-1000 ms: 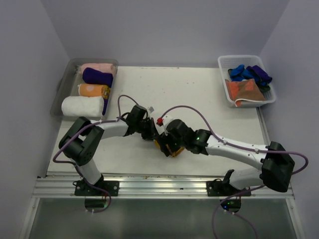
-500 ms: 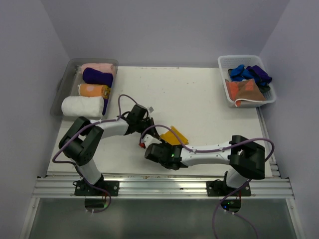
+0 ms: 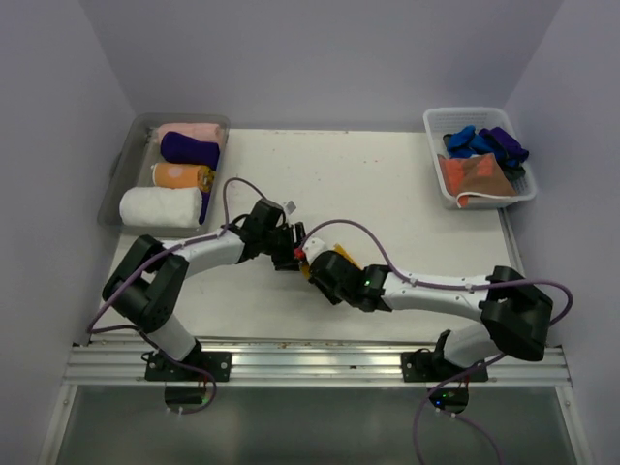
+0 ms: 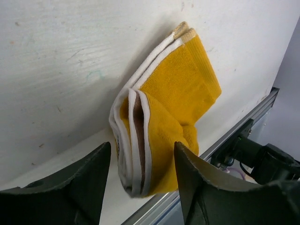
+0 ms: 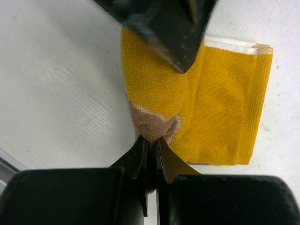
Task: Roll the towels
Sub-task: Roll the towel
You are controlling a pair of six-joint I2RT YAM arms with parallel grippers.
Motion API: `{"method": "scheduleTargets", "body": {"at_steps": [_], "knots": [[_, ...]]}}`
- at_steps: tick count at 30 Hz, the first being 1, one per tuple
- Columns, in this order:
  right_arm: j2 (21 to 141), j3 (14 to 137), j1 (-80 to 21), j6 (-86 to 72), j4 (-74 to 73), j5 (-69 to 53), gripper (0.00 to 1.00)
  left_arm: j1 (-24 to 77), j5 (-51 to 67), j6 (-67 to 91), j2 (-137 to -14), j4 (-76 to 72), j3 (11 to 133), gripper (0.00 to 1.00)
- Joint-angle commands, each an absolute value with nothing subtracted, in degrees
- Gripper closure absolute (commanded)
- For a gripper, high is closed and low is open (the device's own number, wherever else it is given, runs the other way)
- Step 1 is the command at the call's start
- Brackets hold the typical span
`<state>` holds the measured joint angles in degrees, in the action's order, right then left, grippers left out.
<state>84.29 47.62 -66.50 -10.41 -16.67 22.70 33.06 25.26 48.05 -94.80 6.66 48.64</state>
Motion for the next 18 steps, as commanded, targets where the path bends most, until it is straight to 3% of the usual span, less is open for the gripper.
{"method": "scheduleTargets", "body": {"at_steps": [1, 8, 18], "knots": [[80.1, 44.9, -59.5, -14.4, -9.8, 6.5, 1.00, 32.5, 22.9, 47.0, -89.8, 7.2, 50.0, 0.38], [81.7, 41.6, -50.8, -19.7, -4.8, -14.0, 1.00, 31.6, 22.1, 47.5, -86.5, 6.4, 48.4, 0.36], [83.0, 35.2, -41.0, -30.5, 8.1, -28.9, 1.00, 31.7, 23.1, 51.9, -80.7, -6.5, 35.8, 0.31]]}}
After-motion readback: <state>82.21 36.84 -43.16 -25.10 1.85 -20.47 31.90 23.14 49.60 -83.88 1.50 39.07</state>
